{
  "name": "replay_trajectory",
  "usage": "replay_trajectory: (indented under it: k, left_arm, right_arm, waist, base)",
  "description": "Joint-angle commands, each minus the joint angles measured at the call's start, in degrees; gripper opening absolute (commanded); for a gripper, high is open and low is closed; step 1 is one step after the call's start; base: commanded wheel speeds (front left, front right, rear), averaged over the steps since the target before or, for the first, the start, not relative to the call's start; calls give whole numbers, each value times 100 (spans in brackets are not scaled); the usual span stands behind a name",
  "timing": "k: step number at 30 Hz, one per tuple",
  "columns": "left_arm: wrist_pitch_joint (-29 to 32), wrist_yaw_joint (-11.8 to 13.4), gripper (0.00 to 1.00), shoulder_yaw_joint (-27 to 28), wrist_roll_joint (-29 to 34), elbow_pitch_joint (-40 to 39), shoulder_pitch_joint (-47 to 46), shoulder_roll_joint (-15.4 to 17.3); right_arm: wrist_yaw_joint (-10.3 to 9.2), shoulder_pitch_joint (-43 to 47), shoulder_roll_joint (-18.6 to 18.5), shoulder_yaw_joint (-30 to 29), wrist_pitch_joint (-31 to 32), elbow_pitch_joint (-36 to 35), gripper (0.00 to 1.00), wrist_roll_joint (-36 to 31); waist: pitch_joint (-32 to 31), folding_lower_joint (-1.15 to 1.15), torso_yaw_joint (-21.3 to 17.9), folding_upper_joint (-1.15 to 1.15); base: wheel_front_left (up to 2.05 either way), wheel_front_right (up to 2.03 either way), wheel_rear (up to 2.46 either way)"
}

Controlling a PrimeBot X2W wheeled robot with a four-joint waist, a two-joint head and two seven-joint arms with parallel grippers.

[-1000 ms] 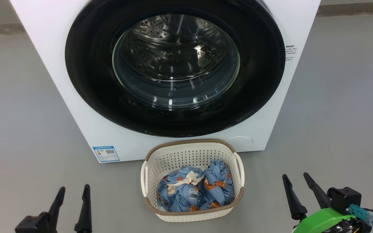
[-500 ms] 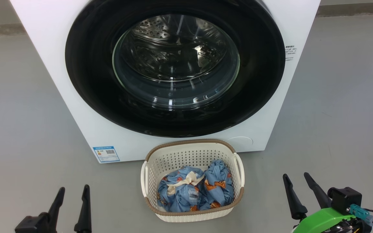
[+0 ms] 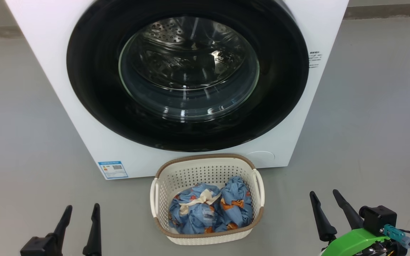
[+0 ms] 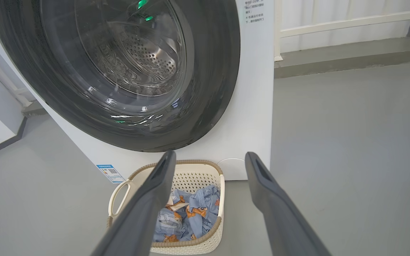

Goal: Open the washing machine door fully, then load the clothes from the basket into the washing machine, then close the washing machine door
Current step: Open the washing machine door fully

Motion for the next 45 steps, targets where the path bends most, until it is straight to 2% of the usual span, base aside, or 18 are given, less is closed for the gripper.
replay_trajectory:
  k: [1, 20, 26, 34, 35, 37, 40, 45]
  left_arm:
    - [-78, -9, 100, 168, 45, -143, -73, 106]
    - [-78, -9, 100, 131, 52, -162, -121, 130]
    - [-78, -9, 100, 151, -269, -225, -134, 77]
    - [-78, -9, 100, 78, -359, -297, -120, 117]
    - [-78, -9, 100, 72, -366, -301, -118, 116]
    - [-78, -9, 100, 56, -381, -299, -119, 116]
    - [-78, -9, 100, 37, -394, -303, -126, 113]
    - [-78, -9, 100, 25, -428, -304, -138, 104]
  right_arm:
    - [9, -144, -44, 155, -70, -143, 100, -39]
    - [9, -172, -13, 131, -70, -168, 100, -64]
    - [9, -171, 4, 97, -70, -198, 100, -57]
    - [9, -166, 17, 87, -70, -217, 100, -9]
    - [9, -173, 19, 85, -70, -222, 93, 3]
    - [9, -189, 24, 95, -70, -232, 45, 46]
    - [9, -228, 29, 112, -70, -258, 0, 109]
    - [9, -346, 79, 139, -70, -377, 0, 453]
  waist:
    - [9, 0, -1, 0]
    - [62, 0, -4, 0]
    - [63, 0, -26, 0]
    - [63, 0, -34, 0]
    - [70, 0, -32, 0]
    - [89, 0, -27, 0]
    - [125, 0, -16, 0]
    - [162, 0, -8, 0]
  base:
    - [88, 88, -176]
    - [120, 120, -240]
    - [116, 115, -231]
    - [63, 63, -126]
    - [21, 21, -43]
    - [10, 10, -20]
    - [0, 0, 0]
    - [0, 0, 0]
